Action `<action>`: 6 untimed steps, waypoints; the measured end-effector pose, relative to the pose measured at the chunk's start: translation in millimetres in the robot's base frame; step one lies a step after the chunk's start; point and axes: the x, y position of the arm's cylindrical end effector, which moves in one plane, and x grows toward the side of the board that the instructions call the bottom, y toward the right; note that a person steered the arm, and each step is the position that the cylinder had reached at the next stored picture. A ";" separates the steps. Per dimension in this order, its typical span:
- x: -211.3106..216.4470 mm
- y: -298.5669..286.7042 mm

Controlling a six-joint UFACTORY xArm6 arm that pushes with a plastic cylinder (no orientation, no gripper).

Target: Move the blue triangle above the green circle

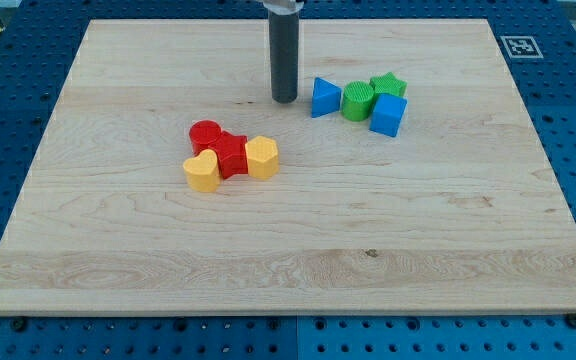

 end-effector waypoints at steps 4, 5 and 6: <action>-0.4 62.9; -10.9 74.4; -31.5 84.1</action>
